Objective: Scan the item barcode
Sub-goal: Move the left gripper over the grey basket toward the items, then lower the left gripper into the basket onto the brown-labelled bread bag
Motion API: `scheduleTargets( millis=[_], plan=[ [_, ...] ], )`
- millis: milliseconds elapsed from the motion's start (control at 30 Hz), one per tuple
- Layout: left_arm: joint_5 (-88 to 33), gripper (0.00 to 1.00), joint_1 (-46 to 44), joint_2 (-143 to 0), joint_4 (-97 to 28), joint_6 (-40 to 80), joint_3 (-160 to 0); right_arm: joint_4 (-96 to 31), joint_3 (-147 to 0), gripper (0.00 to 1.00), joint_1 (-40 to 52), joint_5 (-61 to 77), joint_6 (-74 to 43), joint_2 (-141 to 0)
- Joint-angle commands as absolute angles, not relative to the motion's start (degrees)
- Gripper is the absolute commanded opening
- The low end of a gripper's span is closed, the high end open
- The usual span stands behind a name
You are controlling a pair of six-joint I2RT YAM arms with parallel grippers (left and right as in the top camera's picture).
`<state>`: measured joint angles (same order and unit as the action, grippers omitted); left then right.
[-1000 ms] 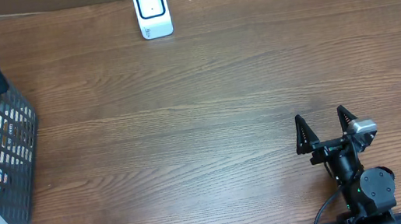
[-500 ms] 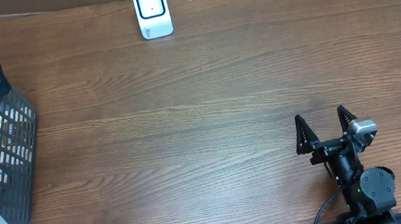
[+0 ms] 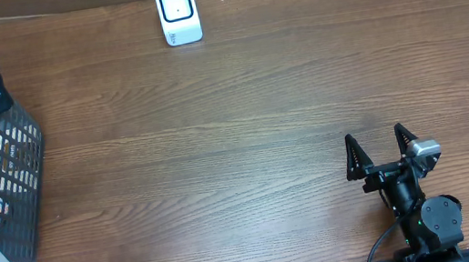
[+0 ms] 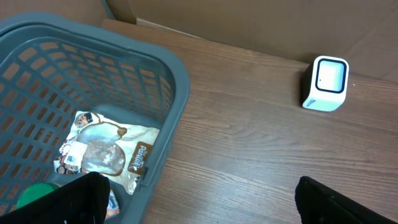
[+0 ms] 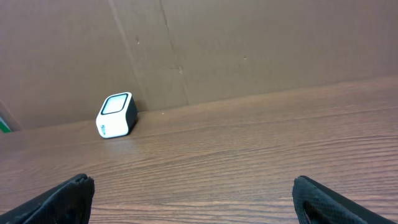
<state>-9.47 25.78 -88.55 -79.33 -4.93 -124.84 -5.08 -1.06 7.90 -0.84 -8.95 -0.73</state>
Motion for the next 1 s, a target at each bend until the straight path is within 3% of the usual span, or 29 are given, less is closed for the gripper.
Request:
scheduleTargets(
  millis=[0,600,800,967],
  plan=[
    [-10.57,1.0,25.85,-88.73,-79.48,-6.22,-124.6,-4.64,-0.47,1.0,7.66,-0.8,-8.99,-0.16],
    [-7.55,0.96,28.64,-95.57,-76.42,-4.67,-124.6,-4.64,-0.47,1.0,7.66,-0.8,-8.99,-0.16],
    [-5.37,0.88,34.15,-96.66,-78.46,1.02,-124.6,-4.64,-0.47,1.0,7.66,-0.8,-8.99,-0.16],
    [-7.99,0.88,40.73,-97.12,-79.02,3.55,-124.6,-4.64,-0.47,1.0,7.66,-0.8,-8.99,-0.16]
  ],
)
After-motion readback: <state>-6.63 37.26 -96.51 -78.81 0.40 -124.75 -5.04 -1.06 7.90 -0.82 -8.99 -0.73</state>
